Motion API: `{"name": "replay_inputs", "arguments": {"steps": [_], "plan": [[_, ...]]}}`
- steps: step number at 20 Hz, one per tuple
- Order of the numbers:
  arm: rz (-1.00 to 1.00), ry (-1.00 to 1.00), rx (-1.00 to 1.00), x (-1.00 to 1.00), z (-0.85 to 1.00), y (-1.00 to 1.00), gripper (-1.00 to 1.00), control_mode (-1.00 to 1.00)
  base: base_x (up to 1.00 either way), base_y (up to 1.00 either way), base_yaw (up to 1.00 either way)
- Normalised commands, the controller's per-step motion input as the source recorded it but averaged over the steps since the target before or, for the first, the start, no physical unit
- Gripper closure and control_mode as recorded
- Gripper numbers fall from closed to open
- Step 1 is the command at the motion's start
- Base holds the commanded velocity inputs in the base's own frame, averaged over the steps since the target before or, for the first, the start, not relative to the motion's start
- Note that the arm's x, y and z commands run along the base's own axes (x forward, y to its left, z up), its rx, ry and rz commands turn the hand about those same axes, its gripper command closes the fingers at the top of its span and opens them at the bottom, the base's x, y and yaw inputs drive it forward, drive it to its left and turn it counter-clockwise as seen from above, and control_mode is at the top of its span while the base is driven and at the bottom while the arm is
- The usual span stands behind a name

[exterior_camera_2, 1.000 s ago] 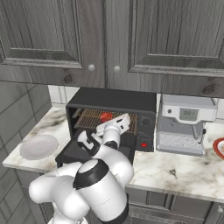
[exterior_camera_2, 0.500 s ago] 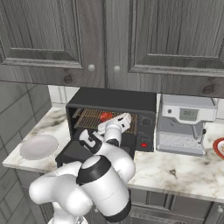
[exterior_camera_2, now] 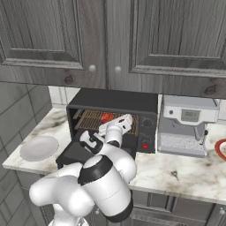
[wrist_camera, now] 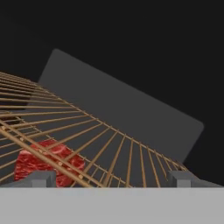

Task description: Open the toaster oven door. Place the bread on the top rack in the toaster oven and place the steak on the bottom rack.

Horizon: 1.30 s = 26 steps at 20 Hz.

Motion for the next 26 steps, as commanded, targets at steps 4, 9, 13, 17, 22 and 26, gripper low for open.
{"name": "replay_inputs", "arguments": {"steps": [4,9,13,17,22,26], "plan": [[-0.01,0.0,0.0,0.06,0.0,0.0,-1.0,-1.0,0.0,0.0,0.0],[-0.03,0.0,0.0,-0.01,-0.01,0.0,-1.0,-1.0,0.0,0.0,0.0],[-0.03,0.0,0.0,-0.07,-0.04,0.0,-1.0,-1.0,0.0,0.0,0.0],[-0.02,0.0,0.0,-0.07,-0.02,0.0,-1.0,-1.0,0.0,0.0,0.0],[0.0,0.0,0.0,-0.01,0.0,0.0,-1.0,-1.0,0.0,0.0,0.0],[0.0,0.0,0.0,0.02,-0.02,0.0,-1.0,-1.0,0.0,0.0,0.0]]}}
